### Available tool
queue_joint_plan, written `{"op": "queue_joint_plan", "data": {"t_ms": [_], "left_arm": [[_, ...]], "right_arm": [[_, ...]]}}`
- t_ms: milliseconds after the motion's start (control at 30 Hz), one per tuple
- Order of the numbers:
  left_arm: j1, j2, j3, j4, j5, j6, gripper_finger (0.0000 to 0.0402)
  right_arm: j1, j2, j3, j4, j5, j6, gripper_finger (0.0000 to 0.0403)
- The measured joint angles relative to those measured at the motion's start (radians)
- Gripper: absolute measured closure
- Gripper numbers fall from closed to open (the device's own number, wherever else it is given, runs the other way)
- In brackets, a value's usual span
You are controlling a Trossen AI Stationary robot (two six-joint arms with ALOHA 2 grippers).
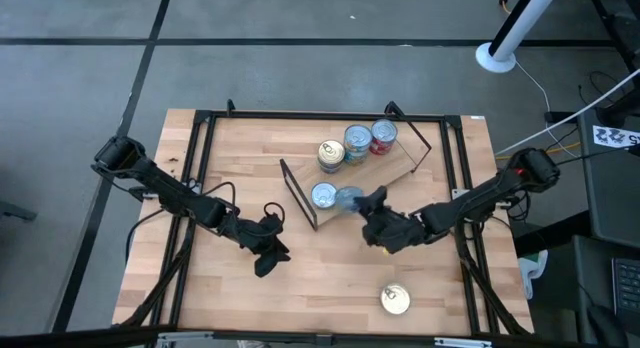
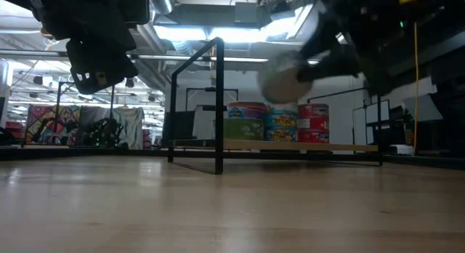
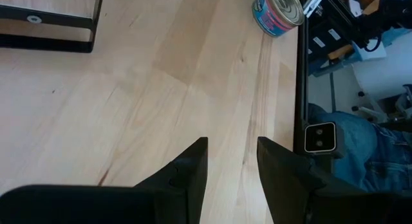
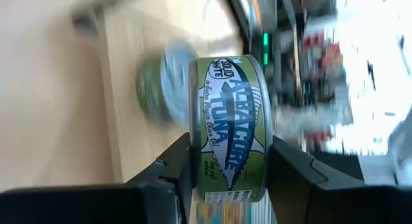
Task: Stack canned seafood by type on shelf
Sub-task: Stack the green tuna can on top of the green tuna can on the shelf
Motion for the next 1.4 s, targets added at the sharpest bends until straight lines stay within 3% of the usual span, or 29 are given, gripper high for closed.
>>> {"op": "queue_joint_plan", "data": {"t_ms": [167,300,933,1067,1400], "left_arm": [[0.000,0.000,0.000,-0.004,-0.001,-0.001,0.0274],[0.000,0.000,0.000,-0.004,-0.002,-0.001,0.0274],[0.000,0.000,0.000,-0.023,-0.025,0.042,0.0274],[0.000,0.000,0.000,-0.022,-0.026,0.042,0.0274],[0.000,0.000,0.000,-0.022,-0.026,0.042,0.0274]], "right_arm": [[-0.034,0.040,-0.006,0.218,-0.112,-0.203,0.0260],[-0.080,0.078,-0.006,0.270,-0.176,-0.267,0.0260],[-0.222,0.130,-0.006,0.367,-0.334,-0.349,0.0260],[-0.251,0.129,-0.006,0.366,-0.425,-0.350,0.0260],[-0.318,0.128,-0.006,0.366,-0.537,-0.350,0.0256]]}}
